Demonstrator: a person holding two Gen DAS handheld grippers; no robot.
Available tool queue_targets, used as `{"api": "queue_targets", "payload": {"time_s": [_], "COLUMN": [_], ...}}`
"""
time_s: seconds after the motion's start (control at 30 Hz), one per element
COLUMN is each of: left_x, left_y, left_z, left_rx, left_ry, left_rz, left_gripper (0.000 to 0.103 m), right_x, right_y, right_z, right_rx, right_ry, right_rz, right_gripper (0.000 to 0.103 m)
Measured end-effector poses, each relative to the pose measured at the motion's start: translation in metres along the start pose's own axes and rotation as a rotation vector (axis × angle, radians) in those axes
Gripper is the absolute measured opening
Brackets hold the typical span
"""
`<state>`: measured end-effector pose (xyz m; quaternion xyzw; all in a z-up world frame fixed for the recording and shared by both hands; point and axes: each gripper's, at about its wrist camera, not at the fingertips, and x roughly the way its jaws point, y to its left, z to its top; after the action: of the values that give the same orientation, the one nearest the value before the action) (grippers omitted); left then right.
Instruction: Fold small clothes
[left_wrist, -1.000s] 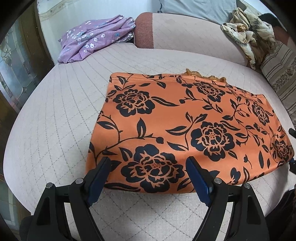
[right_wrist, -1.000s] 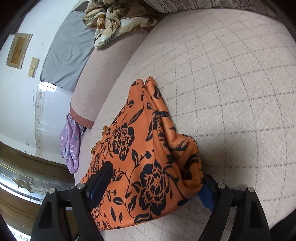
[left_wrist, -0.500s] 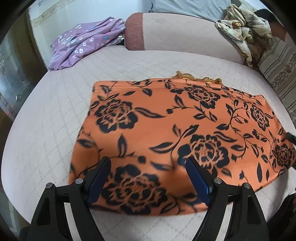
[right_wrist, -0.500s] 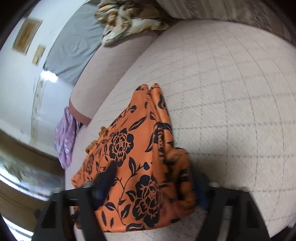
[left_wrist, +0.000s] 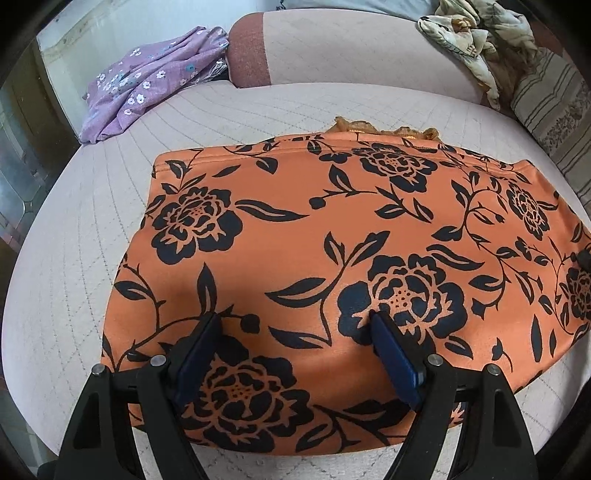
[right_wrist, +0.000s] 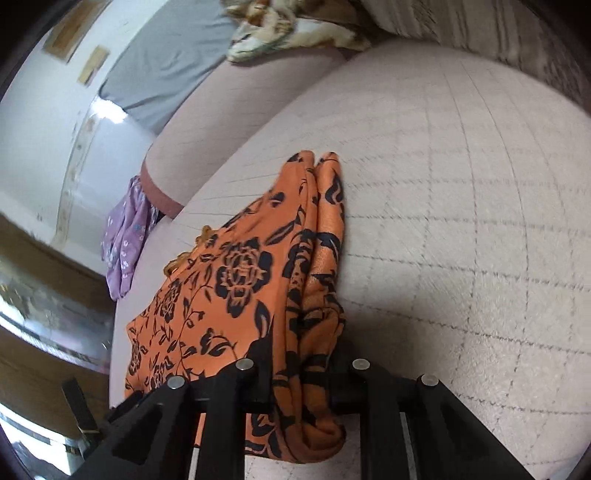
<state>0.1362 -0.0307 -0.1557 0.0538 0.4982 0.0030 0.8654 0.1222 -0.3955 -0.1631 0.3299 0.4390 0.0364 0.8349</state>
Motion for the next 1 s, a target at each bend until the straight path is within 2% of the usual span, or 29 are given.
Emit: {"api": "queue_targets", "payload": {"time_s": [0.03,0.1,0.13,0.2,0.27,0.33,0.43,0.57,0.63,0.67,0.73,0.77,0.83,0.87,0.97,1.0], "left_x": [-0.002,-0.007,-0.012,-0.013,-0.004,0.002,0.003,0.004,0.005,0.005,0.006,0.008,0.007,0.006,0.001,-0.003], "left_y": [0.000,-0.002,-0.003,-0.005,-0.008,-0.008,-0.008,-0.006,-0.006,-0.006,-0.005,-0.005,-0.005,-0.004,0.003,0.005], "left_z": [0.001,0.003,0.004,0.006,0.004,0.000,-0.003,-0.004,-0.007,-0.007,-0.008,-0.007,-0.006,-0.005,-0.003,-0.003], "left_rx": [-0.002,-0.001,0.003,0.017,0.029,0.016,0.015,0.028,0.034,0.036,0.034,0.032,0.032,0.030,0.012,-0.002], "left_ry": [-0.002,-0.020,-0.039,-0.046,-0.019,-0.013,-0.024,-0.023,-0.032,-0.035,-0.042,-0.040,-0.032,-0.029,-0.020,-0.029], "left_rz": [-0.002,-0.010,-0.014,-0.022,-0.016,-0.020,-0.020,-0.025,-0.019,-0.020,-0.020,-0.014,-0.014,-0.018,-0.027,-0.028], "left_gripper": [0.083,0.083,0.083,0.083,0.083,0.083,0.084,0.086,0.088,0.089,0.092,0.094,0.094,0.094,0.094,0.094], "right_x": [0.001,0.006,0.004,-0.009,-0.023,-0.022,0.006,0.052,0.074,0.079,0.073,0.072,0.079,0.078,0.069,0.066], "right_y": [-0.001,-0.014,-0.024,-0.034,-0.036,-0.038,-0.033,-0.015,-0.009,-0.004,0.013,0.009,-0.016,-0.026,-0.007,-0.002], "right_z": [0.000,0.002,0.002,0.006,0.016,0.030,0.057,0.086,0.100,0.104,0.107,0.107,0.104,0.100,0.092,0.091], "right_rx": [0.002,0.045,0.091,0.130,0.107,0.103,0.052,-0.075,-0.084,-0.081,-0.151,-0.132,-0.024,0.019,-0.069,-0.078], "right_ry": [0.008,0.039,0.038,-0.001,-0.056,-0.039,0.060,0.140,0.183,0.199,0.156,0.134,0.143,0.123,0.094,0.086], "right_rz": [-0.014,-0.045,-0.029,-0.006,-0.018,0.009,0.049,-0.023,0.004,0.013,-0.013,-0.055,-0.101,-0.073,-0.133,-0.141], "right_gripper": [0.021,0.036,0.040,0.077,0.078,0.078,0.078,0.075,0.030,0.016,0.014,0.014,0.013,0.013,0.016,0.022]}}
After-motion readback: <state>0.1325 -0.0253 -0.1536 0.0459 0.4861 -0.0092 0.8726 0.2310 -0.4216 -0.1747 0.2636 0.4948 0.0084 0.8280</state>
